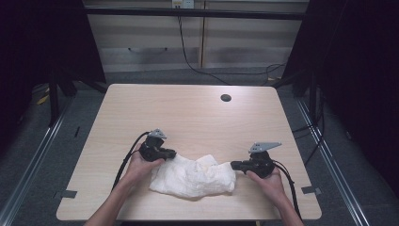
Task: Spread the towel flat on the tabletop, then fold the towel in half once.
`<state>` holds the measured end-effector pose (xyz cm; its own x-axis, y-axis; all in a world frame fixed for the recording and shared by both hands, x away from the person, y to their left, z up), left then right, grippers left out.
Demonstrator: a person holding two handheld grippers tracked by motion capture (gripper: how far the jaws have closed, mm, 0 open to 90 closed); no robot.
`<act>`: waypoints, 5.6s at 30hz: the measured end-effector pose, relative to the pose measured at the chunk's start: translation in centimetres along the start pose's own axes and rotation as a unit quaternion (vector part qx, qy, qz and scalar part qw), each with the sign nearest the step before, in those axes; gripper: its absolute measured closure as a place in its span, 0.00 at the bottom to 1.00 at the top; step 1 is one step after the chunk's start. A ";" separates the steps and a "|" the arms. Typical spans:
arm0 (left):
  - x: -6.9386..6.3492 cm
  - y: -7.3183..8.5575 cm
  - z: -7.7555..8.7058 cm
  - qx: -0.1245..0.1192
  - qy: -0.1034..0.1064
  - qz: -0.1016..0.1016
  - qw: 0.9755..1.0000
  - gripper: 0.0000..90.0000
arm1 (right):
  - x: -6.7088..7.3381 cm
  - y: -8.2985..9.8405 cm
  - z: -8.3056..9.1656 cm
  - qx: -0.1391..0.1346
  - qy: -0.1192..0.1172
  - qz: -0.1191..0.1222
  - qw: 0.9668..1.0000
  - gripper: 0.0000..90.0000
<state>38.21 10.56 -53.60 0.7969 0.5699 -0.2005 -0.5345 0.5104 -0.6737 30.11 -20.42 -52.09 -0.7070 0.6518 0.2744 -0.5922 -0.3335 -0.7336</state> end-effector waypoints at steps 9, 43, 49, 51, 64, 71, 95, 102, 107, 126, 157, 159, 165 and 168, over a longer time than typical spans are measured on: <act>0.1 -1.1 2.4 -0.061 0.019 0.013 0.998 0.98 | -0.3 -0.7 1.2 -0.025 0.002 -0.003 1.000 0.97; 2.6 -10.6 16.4 -0.245 -0.021 0.020 0.969 0.98 | -0.6 -17.5 8.7 -0.164 0.031 0.061 0.984 0.97; 3.9 -12.9 17.8 -0.255 -0.043 0.018 0.966 0.98 | -1.4 -20.4 9.0 -0.162 0.039 0.064 0.984 0.97; 4.7 -13.7 18.0 -0.255 -0.053 0.023 0.965 0.98 | -1.9 -21.4 9.0 -0.158 0.044 0.066 0.984 0.97; 6.3 -18.7 19.3 -0.277 -0.070 0.020 0.958 0.98 | -5.1 -26.1 9.3 -0.179 0.066 0.045 0.981 0.97; 4.6 -16.1 17.0 -0.264 -0.053 -0.002 0.963 0.98 | -4.9 -22.6 8.5 -0.173 0.053 0.040 0.983 0.97; 0.9 -4.4 12.7 -0.250 -0.008 0.018 0.968 0.98 | -1.8 -10.5 5.8 -0.149 0.010 0.017 0.989 0.97; -0.1 -1.0 12.1 -0.225 0.001 0.018 0.974 0.98 | 0.3 -8.2 5.3 -0.131 -0.006 0.028 0.991 0.97; -1.0 1.2 12.1 -0.209 -0.003 0.018 0.978 0.98 | 1.3 -5.6 4.8 -0.113 -0.009 0.024 0.993 0.97; -4.0 7.7 10.6 -0.108 0.003 -0.011 0.994 0.97 | 4.1 0.9 3.4 -0.055 -0.039 0.013 0.998 0.96; -2.6 8.8 11.0 -0.105 0.004 0.036 0.994 0.63 | 4.7 1.9 2.8 -0.050 -0.036 0.002 0.998 0.77; -2.0 8.6 10.9 -0.107 0.002 0.047 0.993 0.63 | 4.8 1.8 2.7 -0.056 -0.035 0.000 0.998 0.76; -1.0 8.3 10.7 -0.099 -0.018 0.064 0.993 0.53 | 4.4 1.8 2.8 -0.055 -0.018 0.003 0.998 0.72; -0.9 8.0 10.9 -0.098 -0.023 0.074 0.992 0.55 | 4.2 1.6 3.1 -0.058 -0.001 0.001 0.998 0.69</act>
<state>30.17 21.21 -51.09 0.6978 0.6604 -0.2775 -0.5758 0.2867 -0.7657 25.06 -20.32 -50.21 -0.7093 0.6494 0.2742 -0.5424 -0.2543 -0.8007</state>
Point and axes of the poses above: each handheld gripper's, and its own axes: z roughly backward along the jaws, y roughly out of its underside, x roughly to its left, the point moved 5 cm from there along -z, roughly forward along the jaws, and after that the axes turned 2 degrees about -y, right-handed, at the moved point
